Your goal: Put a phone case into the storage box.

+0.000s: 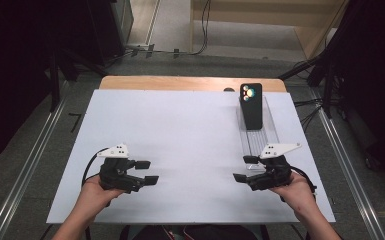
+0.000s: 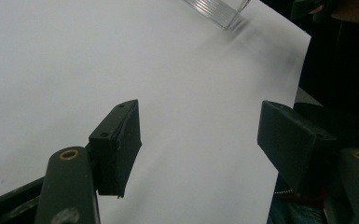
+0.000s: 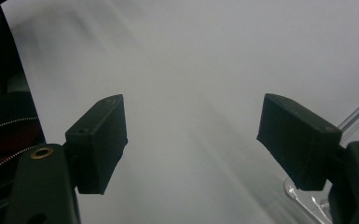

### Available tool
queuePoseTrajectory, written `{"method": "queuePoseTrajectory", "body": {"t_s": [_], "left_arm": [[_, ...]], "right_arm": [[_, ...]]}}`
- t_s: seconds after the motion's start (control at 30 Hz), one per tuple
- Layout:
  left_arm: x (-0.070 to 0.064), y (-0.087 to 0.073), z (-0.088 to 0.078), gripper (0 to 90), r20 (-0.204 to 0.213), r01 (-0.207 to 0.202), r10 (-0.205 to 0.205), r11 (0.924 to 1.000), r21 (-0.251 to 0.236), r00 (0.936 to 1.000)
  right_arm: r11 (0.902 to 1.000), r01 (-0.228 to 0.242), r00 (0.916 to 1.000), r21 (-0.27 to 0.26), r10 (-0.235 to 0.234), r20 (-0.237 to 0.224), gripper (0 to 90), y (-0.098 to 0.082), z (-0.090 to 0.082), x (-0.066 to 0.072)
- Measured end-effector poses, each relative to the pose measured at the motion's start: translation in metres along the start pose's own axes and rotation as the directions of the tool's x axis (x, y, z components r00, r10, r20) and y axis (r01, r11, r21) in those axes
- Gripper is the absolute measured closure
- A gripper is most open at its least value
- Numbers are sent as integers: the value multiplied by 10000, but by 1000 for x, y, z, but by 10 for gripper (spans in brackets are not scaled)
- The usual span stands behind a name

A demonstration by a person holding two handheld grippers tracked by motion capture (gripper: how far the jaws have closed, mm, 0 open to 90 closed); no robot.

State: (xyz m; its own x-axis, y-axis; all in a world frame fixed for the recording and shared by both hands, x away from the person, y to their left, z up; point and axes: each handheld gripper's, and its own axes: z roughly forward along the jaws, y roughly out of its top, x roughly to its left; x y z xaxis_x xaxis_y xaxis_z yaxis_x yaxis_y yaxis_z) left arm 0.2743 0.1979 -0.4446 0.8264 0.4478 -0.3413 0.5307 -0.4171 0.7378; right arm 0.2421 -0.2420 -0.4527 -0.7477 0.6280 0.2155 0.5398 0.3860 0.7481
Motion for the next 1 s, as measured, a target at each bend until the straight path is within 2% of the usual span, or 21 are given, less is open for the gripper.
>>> {"method": "queuePoseTrajectory", "body": {"t_s": [0.17, 0.4, 0.77, 1.0], "left_arm": [[-1, -2, 0, 304, -81, -64, 64, 10000, 12, 9999], [0, -4, -1, 303, -72, 46, -46, 10000, 9, 10000], [1, -5, 1, 303, 15, 28, -28, 9998, 175, 10000], [2, -6, 2, 303, 51, 26, -27, 9998, 216, 10000]], "right_arm": [[10000, 66, 10000, 44, -67, 37, 219, -7, 2, 2], [9990, 173, 9998, 410, -174, 21, 218, -16, 4, 1], [9974, -20, 9999, 725, 9, 150, 218, -23, 4, -4], [9976, -65, 9999, 682, 54, 153, 218, -23, 5, -6]]}}
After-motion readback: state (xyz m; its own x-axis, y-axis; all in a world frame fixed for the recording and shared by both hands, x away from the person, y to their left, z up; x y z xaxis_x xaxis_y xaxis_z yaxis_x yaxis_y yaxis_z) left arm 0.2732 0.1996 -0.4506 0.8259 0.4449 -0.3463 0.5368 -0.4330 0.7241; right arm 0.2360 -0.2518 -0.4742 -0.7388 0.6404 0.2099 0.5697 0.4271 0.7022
